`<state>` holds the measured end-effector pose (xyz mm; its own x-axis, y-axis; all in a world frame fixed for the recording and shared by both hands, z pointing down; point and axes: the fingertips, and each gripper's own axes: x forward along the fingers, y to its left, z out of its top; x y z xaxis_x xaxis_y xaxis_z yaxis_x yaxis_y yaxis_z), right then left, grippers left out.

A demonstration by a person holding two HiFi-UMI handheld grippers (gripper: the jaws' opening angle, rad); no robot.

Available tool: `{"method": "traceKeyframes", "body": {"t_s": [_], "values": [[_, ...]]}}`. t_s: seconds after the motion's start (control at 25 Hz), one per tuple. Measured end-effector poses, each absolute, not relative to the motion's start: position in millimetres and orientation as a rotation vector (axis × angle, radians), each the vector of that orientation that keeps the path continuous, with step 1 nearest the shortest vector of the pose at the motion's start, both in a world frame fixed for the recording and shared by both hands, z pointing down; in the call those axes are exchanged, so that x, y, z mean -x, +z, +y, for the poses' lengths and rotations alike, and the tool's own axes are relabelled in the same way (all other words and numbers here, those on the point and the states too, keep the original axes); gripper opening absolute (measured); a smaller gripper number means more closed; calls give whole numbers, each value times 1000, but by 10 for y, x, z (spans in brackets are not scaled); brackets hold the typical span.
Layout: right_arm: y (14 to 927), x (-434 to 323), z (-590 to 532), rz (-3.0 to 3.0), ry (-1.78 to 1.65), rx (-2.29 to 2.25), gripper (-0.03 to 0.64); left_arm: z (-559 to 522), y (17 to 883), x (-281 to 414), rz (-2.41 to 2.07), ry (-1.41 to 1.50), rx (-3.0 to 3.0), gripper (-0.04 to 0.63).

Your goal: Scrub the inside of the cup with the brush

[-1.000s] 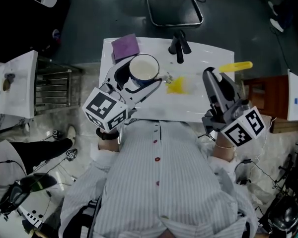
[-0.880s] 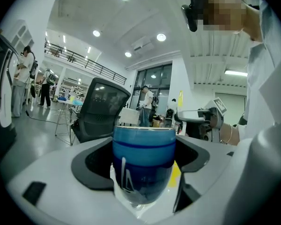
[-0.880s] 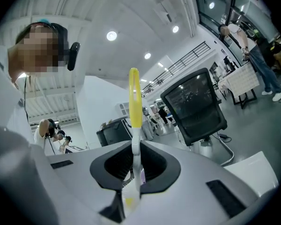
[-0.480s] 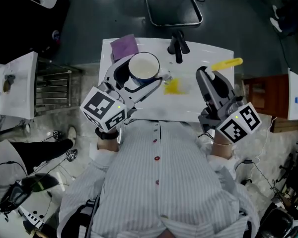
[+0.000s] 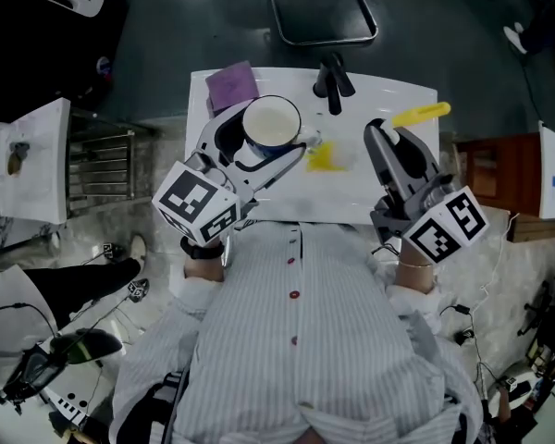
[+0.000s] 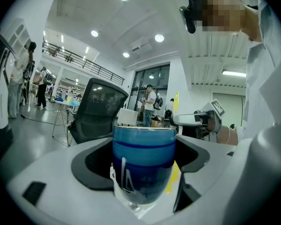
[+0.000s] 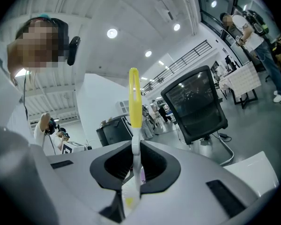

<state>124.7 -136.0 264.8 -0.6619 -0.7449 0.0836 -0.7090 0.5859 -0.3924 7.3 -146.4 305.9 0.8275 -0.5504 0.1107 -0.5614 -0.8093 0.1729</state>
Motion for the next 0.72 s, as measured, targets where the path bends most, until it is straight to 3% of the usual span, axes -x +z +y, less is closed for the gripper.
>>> {"method": "traceKeyframes", "body": {"t_s": [0.72], "values": [[2634,-1197,-1360,2718,-631,1251,58,-1518,2979,-106,-830,175,-2882,397]]}}
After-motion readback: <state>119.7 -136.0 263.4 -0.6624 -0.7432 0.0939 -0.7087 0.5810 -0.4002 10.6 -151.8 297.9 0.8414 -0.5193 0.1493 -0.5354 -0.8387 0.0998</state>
